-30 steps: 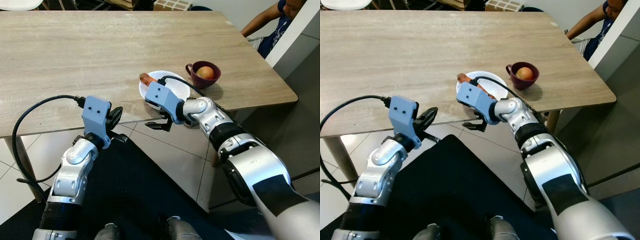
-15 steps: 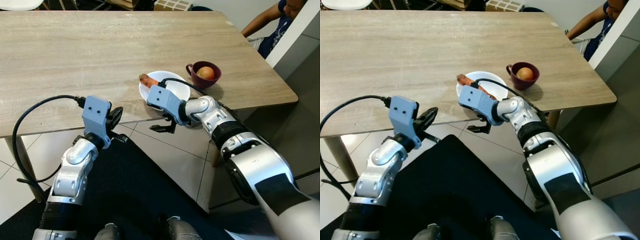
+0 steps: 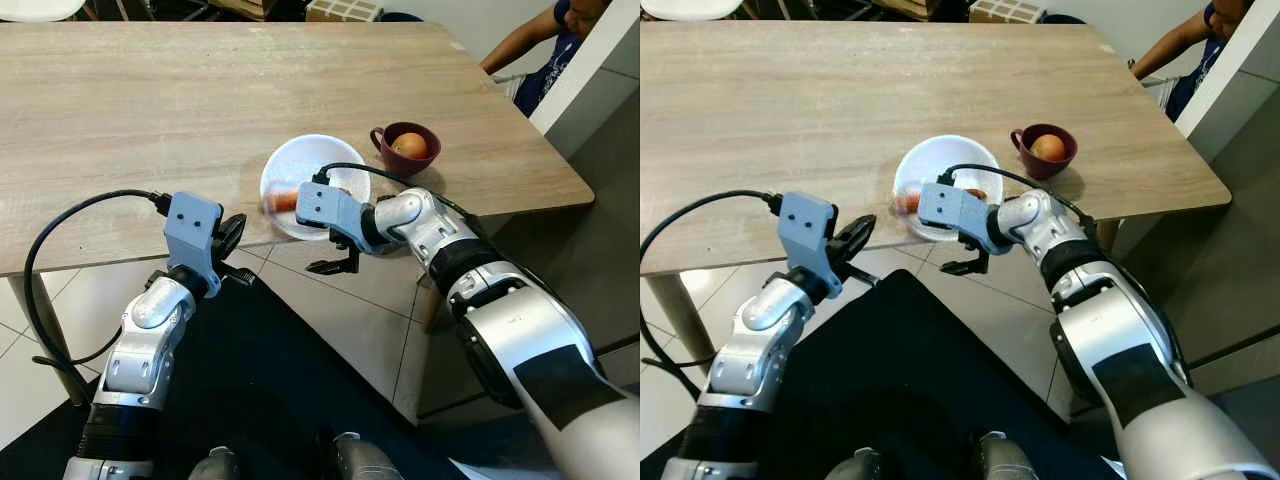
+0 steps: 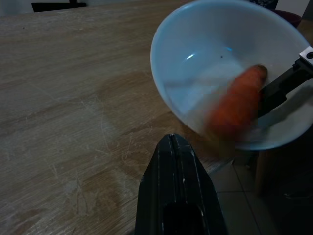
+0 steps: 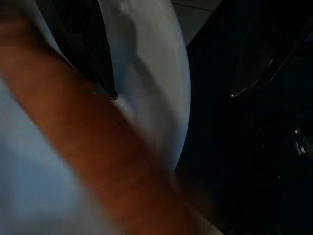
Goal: Restocking fridge
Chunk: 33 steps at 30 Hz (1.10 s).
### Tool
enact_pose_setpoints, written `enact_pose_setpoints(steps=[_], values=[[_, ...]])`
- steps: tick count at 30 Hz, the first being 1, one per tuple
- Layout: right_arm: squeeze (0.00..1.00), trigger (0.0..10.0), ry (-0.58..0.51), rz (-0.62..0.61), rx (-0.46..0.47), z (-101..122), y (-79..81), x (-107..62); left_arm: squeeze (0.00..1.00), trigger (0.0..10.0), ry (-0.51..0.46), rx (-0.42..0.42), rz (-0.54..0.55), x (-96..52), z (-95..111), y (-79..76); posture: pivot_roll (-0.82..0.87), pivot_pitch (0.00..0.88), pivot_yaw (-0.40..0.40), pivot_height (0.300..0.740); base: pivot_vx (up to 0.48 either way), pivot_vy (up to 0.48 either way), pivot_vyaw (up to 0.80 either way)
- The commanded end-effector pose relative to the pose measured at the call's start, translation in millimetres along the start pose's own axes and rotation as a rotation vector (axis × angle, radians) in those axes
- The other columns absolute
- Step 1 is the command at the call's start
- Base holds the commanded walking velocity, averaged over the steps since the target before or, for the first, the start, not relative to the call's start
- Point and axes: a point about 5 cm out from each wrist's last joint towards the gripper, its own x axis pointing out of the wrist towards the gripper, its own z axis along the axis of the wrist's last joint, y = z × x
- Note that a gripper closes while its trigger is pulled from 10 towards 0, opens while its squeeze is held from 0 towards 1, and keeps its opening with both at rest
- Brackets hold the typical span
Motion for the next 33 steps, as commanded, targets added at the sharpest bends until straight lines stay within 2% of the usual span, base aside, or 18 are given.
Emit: enact_pose_setpoints(steps=[1, 2, 3, 6, 7, 9, 10, 11, 16, 19, 33], values=[[0.00, 9.4, 0.030, 0.019, 0.006, -9, 3.9, 0.1, 0.00, 10.0, 0.017, 0.021, -0.019, -1.7, -1, -1.9, -0.04, 0.170, -0.093, 0.740, 0.000, 0.000, 0.00], [0.00, 7.4, 0.025, 0.007, 0.006, -7, 2.3, -0.5, 0.00, 10.0, 0.017, 0.021, -0.018, -1.8, -1, -1.8, -0.03, 0.169, -0.094, 0.740, 0.000, 0.000, 0.00], [0.00, 6.7, 0.023, 0.000, 0.006, -7, 1.5, -0.7, 0.00, 10.0, 0.017, 0.022, -0.018, -1.8, -1, -1.8, -0.03, 0.169, -0.094, 0.740, 0.000, 0.000, 0.00], [0.00, 6.7, 0.021, -0.007, 0.005, -6, 0.7, -1.1, 0.00, 10.0, 0.017, 0.022, -0.018, -1.7, -1, -1.7, -0.03, 0.169, -0.094, 0.740, 0.000, 0.000, 0.00], [0.00, 7.1, 0.014, -0.019, 0.003, -4, -0.7, -1.4, 0.00, 10.0, 0.017, 0.022, -0.017, -1.7, -1, -1.6, -0.03, 0.169, -0.095, 0.740, 0.000, 0.000, 0.00], [0.00, 7.1, 0.014, -0.019, 0.003, -4, -0.7, -1.4, 0.00, 10.0, 0.017, 0.022, -0.017, -1.7, -1, -1.6, -0.03, 0.169, -0.095, 0.740, 0.000, 0.000, 0.00], [0.00, 7.6, 0.008, -0.030, -0.002, -2, -2.1, -1.8, 0.00, 10.0, 0.016, 0.022, -0.016, -1.8, -1, -1.6, -0.03, 0.169, -0.096, 0.740, 0.000, 0.000, 0.00], [0.00, 10.0, 0.002, -0.041, -0.006, 0, -3.5, -2.2, 0.00, 10.0, 0.016, 0.022, -0.016, -1.8, -1, -1.6, -0.03, 0.169, -0.096, 0.740, 0.000, 0.000, 0.00], [0.00, 10.0, -0.059, -0.074, -0.013, 14, -11.4, -5.9, 0.00, 10.0, 0.013, 0.020, -0.014, -1.8, 0, -1.7, -0.03, 0.169, -0.097, 0.740, 0.000, 0.000, 0.00], [0.00, 10.0, -0.088, -0.039, -0.002, 20, -13.1, -8.4, 0.00, 10.0, 0.011, 0.018, -0.014, -1.6, 0, -1.7, -0.04, 0.169, -0.097, 0.740, 0.000, 0.000, 0.00], [0.00, 10.0, -0.076, -0.008, -0.013, 19, -10.8, -7.4, 0.00, 10.0, 0.016, 0.011, -0.013, -2.5, -2, -2.2, -0.04, 0.173, -0.097, 0.740, 0.000, 0.000, 0.00]])
